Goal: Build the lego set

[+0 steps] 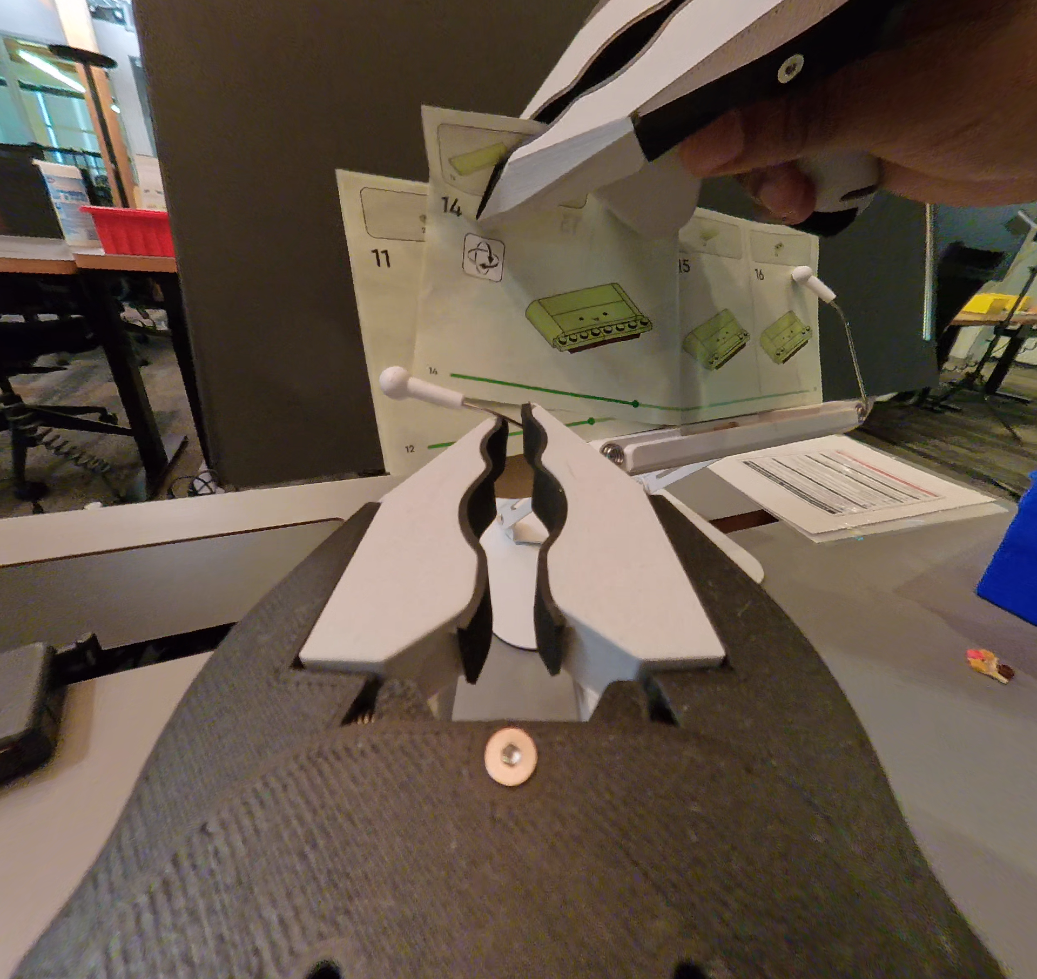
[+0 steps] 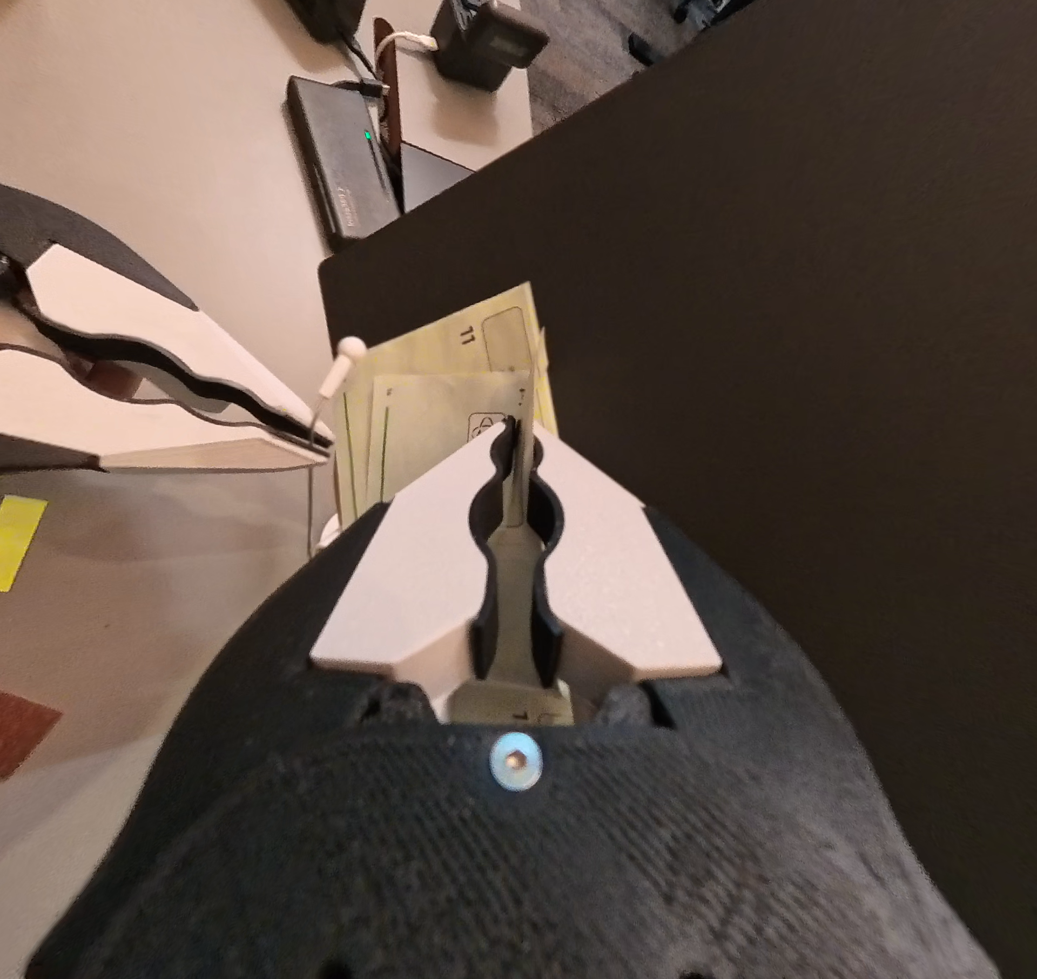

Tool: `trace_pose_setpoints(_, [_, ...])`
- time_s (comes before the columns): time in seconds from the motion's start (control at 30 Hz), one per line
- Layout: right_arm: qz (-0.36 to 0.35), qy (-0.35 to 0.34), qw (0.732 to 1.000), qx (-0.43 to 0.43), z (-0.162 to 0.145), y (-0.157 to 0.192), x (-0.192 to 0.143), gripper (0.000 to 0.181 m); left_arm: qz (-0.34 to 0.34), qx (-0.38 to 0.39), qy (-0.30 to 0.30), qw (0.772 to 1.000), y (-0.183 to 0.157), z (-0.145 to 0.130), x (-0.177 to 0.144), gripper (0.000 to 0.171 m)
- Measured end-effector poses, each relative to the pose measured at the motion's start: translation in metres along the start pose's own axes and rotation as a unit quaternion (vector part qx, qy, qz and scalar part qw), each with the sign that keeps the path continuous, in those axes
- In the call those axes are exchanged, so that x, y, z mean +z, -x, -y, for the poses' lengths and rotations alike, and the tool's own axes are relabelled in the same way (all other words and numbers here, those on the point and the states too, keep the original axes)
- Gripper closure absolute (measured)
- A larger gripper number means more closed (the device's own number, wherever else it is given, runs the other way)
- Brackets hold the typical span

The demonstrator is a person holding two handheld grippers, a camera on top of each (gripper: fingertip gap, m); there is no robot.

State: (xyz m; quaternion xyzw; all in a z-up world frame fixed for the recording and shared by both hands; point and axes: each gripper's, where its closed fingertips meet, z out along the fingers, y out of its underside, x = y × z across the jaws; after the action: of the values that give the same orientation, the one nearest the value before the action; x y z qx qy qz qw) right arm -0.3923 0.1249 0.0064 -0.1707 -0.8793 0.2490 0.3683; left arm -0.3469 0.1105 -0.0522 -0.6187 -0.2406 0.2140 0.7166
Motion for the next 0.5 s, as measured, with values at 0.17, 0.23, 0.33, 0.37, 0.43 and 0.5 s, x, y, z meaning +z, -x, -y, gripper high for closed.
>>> trace_pose_setpoints(0.17, [0.030,-0.015,0.999,-0.032,0.007,0.014,0.005,0.181,-0.004,0.044,0.006,0.999,-0.008,0.006,0.007,0.169])
trace_pose_setpoints(0.23, [0.036,-0.013,0.998,-0.041,0.009,0.017,0.008,0.181,0.000,0.068,0.011,0.998,-0.010,0.009,0.011,0.169])
trace_pose_setpoints(0.33, [0.040,-0.004,0.998,-0.050,0.009,0.020,0.007,0.175,-0.001,0.088,0.024,0.996,-0.012,0.011,0.015,0.169])
trace_pose_setpoints(0.37, [0.038,-0.002,0.998,-0.048,0.009,0.019,0.005,0.170,-0.005,0.085,0.029,0.996,-0.012,0.011,0.015,0.170])
trace_pose_setpoints(0.43, [0.030,-0.001,0.999,-0.033,0.009,0.016,-0.005,0.150,-0.014,0.072,0.039,0.997,-0.011,0.010,0.016,0.170])
trace_pose_setpoints(0.5, [0.023,-0.013,1.000,-0.011,0.010,0.013,-0.021,0.135,-0.021,0.065,0.047,0.997,-0.011,0.010,0.016,0.170])
